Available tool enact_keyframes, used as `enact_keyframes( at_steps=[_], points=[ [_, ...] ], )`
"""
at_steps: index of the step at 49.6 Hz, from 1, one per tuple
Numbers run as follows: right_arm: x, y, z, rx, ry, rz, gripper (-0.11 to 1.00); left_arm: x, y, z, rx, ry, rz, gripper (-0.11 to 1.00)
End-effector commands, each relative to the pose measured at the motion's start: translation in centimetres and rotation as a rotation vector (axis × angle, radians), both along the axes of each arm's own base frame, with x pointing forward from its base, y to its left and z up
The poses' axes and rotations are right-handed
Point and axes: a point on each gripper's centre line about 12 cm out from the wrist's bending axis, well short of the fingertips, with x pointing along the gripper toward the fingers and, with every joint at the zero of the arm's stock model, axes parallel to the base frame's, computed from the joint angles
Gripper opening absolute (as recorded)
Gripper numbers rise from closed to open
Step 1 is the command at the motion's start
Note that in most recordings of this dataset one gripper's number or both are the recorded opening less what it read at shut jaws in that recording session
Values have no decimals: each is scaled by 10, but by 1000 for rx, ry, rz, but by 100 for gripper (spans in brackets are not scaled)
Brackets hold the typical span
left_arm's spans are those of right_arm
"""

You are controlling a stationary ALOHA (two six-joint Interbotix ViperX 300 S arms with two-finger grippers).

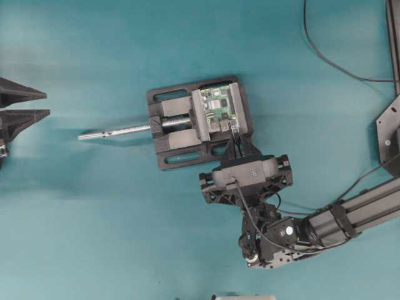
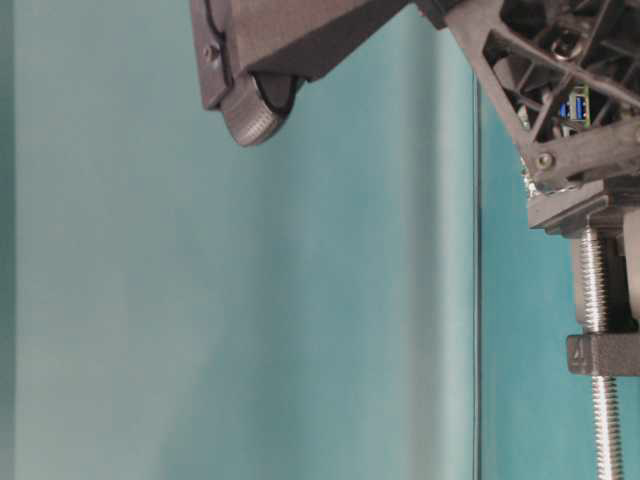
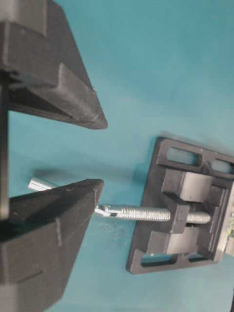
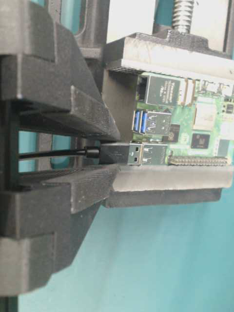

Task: Insert the USB into the fixed PCB.
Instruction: 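Push the USB plug forward into the port with the right gripper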

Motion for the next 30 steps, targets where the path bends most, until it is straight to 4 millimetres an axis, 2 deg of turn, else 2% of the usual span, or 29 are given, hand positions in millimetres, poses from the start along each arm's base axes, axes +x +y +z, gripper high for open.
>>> enact_keyframes(
  at_steps=[1, 15, 30],
  points=[
    [1, -8, 10, -7, -20, -26, 19, 2, 1, 4, -5, -9, 4, 62],
    [-4, -11, 15, -8, -17, -26, 19, 2, 1, 4, -5, -9, 4, 62],
    [1, -16, 19, -1, 8, -29, 19, 2, 1, 4, -4, -9, 4, 62]
  ],
)
